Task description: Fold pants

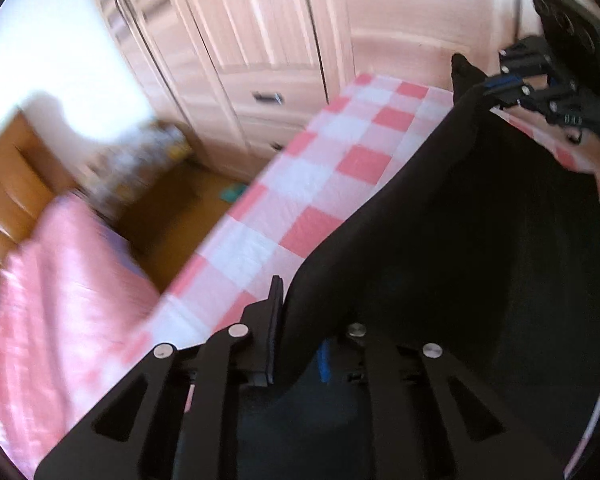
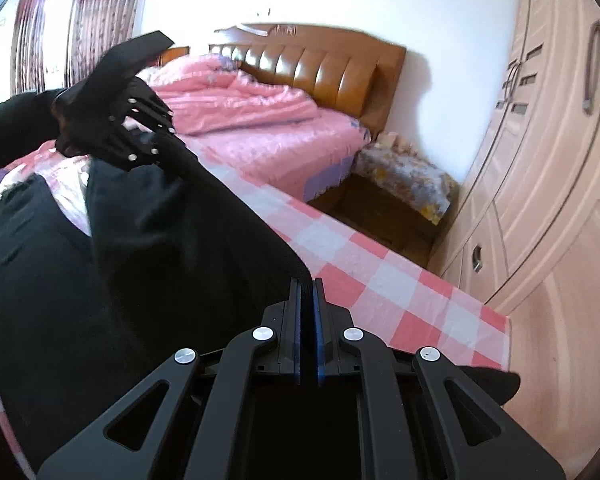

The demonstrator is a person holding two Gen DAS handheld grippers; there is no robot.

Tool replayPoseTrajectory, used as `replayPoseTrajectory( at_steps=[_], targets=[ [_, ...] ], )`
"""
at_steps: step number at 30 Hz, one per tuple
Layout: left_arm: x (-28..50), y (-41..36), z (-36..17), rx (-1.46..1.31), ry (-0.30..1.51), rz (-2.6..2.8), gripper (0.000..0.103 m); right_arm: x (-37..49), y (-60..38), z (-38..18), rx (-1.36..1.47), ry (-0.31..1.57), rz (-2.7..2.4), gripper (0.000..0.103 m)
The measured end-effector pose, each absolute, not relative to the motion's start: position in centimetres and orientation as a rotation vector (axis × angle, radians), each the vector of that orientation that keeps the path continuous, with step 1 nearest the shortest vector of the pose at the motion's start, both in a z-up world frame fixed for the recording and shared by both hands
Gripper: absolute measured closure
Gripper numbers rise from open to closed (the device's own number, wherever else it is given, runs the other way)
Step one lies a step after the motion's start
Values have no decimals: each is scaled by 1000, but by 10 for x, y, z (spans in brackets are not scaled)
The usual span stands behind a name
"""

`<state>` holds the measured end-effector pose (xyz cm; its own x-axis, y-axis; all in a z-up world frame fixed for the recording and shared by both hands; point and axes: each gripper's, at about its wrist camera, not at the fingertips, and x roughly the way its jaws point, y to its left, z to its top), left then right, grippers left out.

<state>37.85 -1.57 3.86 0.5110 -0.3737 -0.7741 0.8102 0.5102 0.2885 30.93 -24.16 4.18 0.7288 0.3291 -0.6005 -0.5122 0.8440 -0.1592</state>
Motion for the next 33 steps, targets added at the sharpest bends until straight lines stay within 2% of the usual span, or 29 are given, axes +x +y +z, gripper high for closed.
replayPoseTrajectory(
  at_steps=[4, 8, 14, 20, 26, 27, 28, 30, 33],
  targets=[
    [297, -20, 66, 794, 563, -711, 90, 253, -249, 54, -325, 546, 469, 94],
    [209, -22, 63, 865, 477, -658, 90, 199, -253, 50, -338, 535, 477, 94],
    [111, -28, 0, 951, 507, -633, 90, 131, -257, 5, -291, 605, 490, 94],
    [82, -25, -61, 951, 574, -587, 90, 92, -244, -41, -241, 661, 467, 94],
    [79, -22, -80, 920, 609, -557, 84, 79, -245, -55, -149, 697, 432, 88],
    [80, -19, -79, 907, 615, -549, 77, 74, -246, -52, -136, 700, 429, 80],
    [82, -17, -77, 892, 616, -535, 57, 66, -247, -51, -130, 695, 422, 65],
    [76, -12, -69, 841, 587, -496, 33, 53, -253, -46, -92, 674, 403, 45],
    [72, 5, -52, 682, 616, -473, 20, 32, -266, -45, -13, 666, 365, 45]
  ],
)
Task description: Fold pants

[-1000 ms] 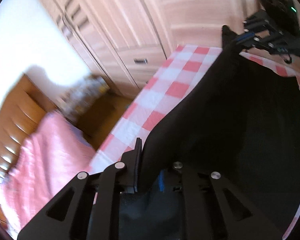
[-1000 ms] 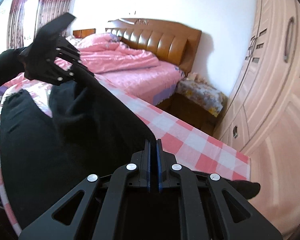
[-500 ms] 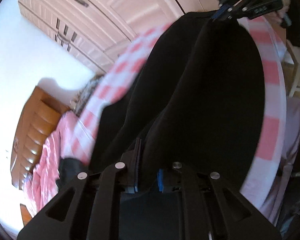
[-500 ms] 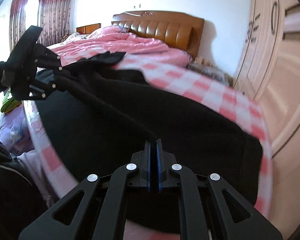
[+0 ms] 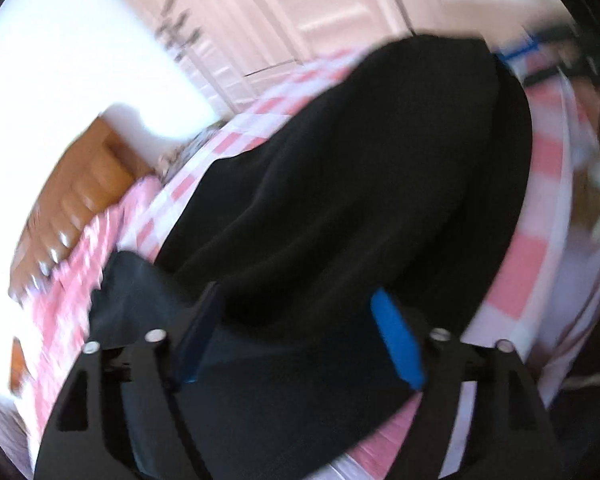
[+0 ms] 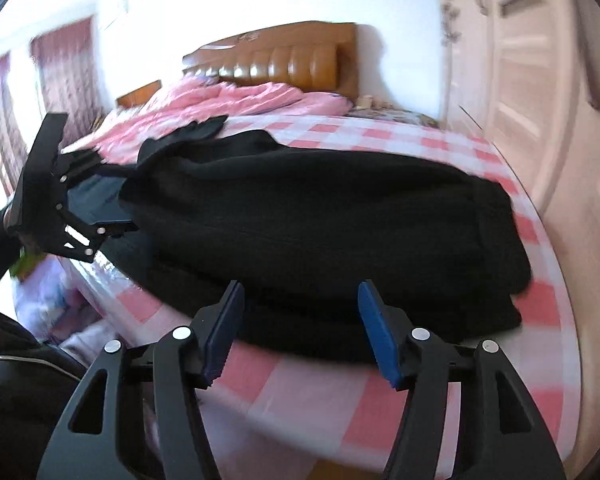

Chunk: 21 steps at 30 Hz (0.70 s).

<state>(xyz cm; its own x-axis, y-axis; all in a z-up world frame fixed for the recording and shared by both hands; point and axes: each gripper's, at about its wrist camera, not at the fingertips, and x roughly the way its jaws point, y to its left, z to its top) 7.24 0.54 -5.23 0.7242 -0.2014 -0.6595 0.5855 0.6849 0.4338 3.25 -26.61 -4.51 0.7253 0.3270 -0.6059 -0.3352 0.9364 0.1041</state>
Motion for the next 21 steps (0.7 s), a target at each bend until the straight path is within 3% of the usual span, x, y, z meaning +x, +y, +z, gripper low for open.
replayPoseTrajectory(
  at_steps=[4, 8, 21],
  targets=[
    [78, 34, -32, 333, 706, -427, 7, 20, -291, -55, 190, 679, 289, 45],
    [90, 60, -37, -17, 858, -361, 5, 30, -313, -57, 356, 656, 230, 45],
    [97, 74, -61, -169, 953, -262, 5, 76, -326, -70, 476, 775, 106, 47]
  ],
)
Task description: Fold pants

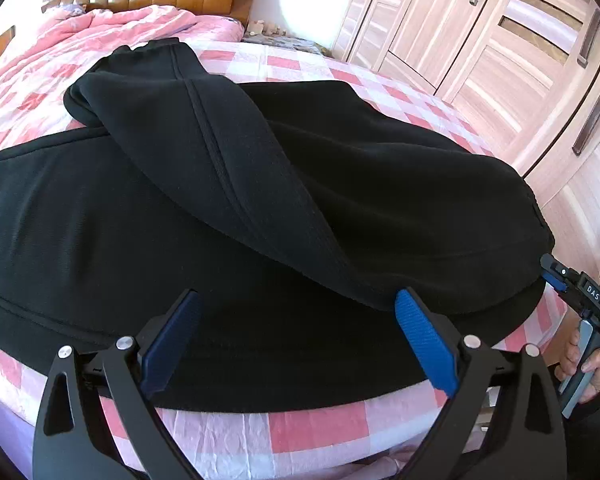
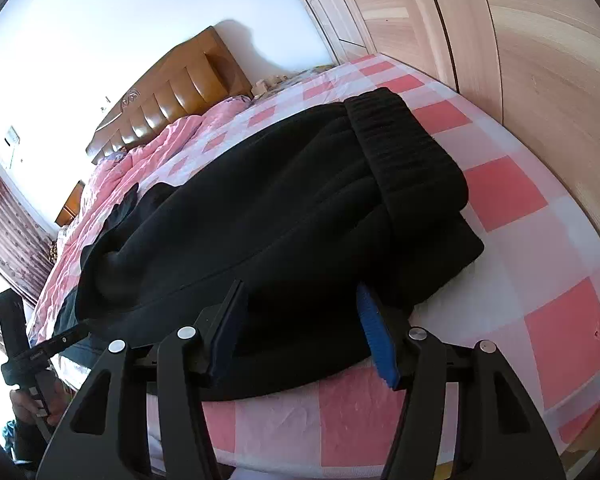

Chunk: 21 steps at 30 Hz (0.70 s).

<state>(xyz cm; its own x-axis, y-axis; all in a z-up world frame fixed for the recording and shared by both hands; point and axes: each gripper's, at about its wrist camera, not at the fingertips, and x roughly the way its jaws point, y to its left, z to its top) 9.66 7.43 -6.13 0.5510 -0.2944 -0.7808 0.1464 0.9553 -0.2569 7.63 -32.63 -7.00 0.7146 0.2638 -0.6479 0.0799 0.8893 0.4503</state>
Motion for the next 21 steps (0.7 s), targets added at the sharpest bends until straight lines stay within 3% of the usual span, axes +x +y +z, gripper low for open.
replayPoseTrajectory(
  at_steps=[10, 21],
  targets=[
    [121, 71, -65, -235, 986, -234, 5, 85, -327, -71, 474, 721, 50, 71],
    [129, 80, -46, -330, 1022, -173, 5, 82, -340, -75, 524, 713, 78, 73]
  ],
)
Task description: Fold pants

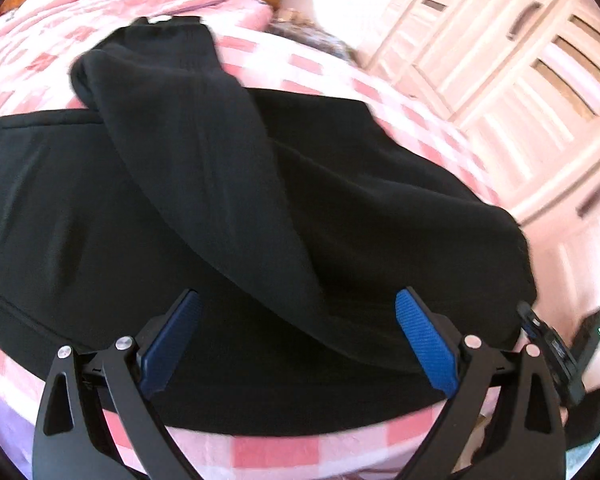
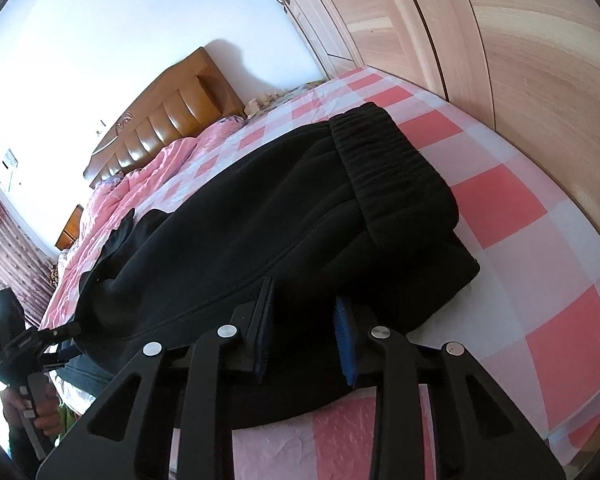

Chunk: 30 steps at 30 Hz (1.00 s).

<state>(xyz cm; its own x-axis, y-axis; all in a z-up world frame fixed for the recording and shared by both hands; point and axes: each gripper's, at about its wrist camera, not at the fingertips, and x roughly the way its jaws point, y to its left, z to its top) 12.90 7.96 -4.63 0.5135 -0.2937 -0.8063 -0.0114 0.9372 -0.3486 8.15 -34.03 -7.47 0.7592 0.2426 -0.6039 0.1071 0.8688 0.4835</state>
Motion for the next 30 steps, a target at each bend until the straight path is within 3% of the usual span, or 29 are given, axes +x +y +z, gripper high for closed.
replayPoseTrajectory(
  at_steps=[5, 6, 9, 17, 20, 25, 30],
  targets=[
    [151, 85, -59, -335, 1044, -106, 13, 80, -343, -75, 531, 710, 81, 74],
    [150, 82, -57, -307, 1026, -109, 39, 80, -341, -75, 520, 711, 77, 77],
    [149, 88, -54, -318, 1006, -119, 81, 80, -339, -72, 487, 709, 61, 92],
    [115, 99, 23, -213, 810, -207, 85, 53, -330, -17, 424, 556, 118, 97],
    [104, 99, 11, -170, 842, -197, 85, 42, -330, -20, 427, 582, 137, 97],
    [100, 92, -52, -134, 972, -157, 84, 42, -334, -80, 457, 744, 99, 97],
    [92, 95, -46, -119, 926, -148, 84, 41, -335, -68, 440, 703, 111, 97]
  ],
)
